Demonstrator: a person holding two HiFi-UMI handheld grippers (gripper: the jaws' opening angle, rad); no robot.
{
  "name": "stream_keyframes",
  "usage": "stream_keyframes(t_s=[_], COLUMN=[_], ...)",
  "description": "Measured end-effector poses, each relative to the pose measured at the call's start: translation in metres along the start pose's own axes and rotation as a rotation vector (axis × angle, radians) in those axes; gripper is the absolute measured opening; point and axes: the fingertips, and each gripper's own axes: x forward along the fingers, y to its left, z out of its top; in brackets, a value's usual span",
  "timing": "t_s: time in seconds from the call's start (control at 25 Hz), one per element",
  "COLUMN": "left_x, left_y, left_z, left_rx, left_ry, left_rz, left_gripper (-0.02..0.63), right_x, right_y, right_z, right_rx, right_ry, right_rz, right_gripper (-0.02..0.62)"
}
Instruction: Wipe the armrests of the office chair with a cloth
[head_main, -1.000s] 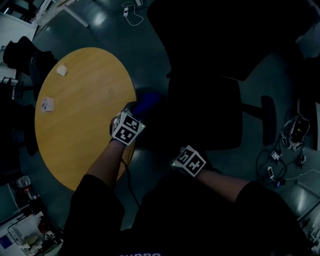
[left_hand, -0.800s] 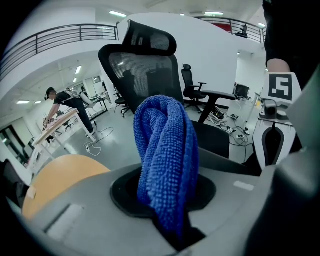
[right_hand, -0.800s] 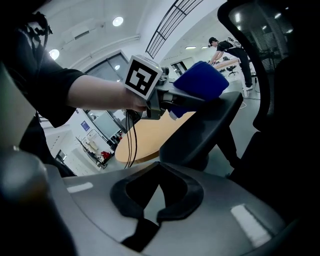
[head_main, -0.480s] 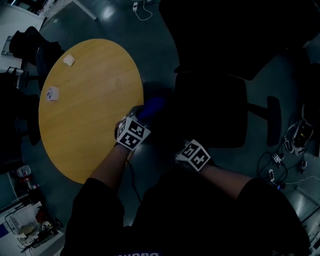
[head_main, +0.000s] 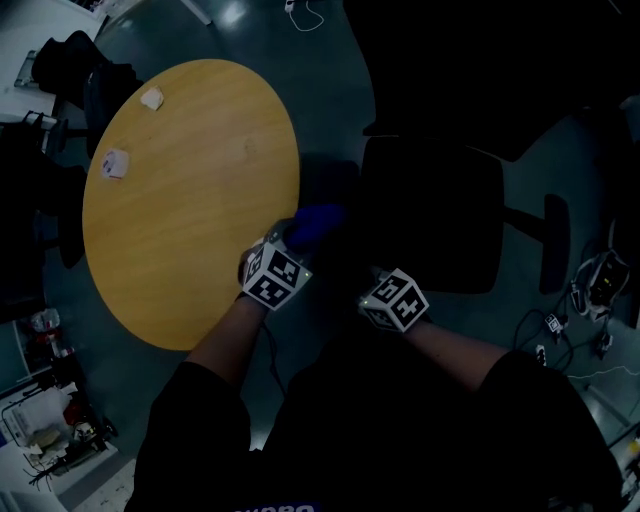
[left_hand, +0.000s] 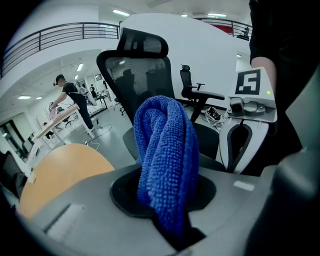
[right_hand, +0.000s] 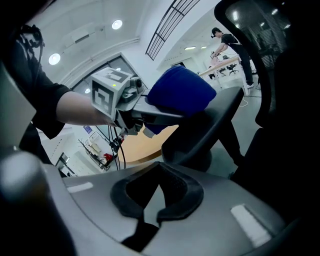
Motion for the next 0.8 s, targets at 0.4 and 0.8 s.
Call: stream_keyframes(t_s=[0.4, 0.8], left_x=[-0.022, -0.034], left_y=[-0.045, -0.078], left_z=[-0.017, -0.024], left_rx=[-0.066, -0.152], left_ry=[-0.011, -0.008], left_rz=[-0.002, -0.01], left_gripper=[0.111, 0.111], right_x=[0.002, 0.007], right_y=[0.002, -0.002], right_z=[0.0, -0.011], right_rx=[-0.011, -0.023], right_ry=[0.017, 0.055], right_rz=[0.004, 0.013], right_gripper=[0.003, 0.005])
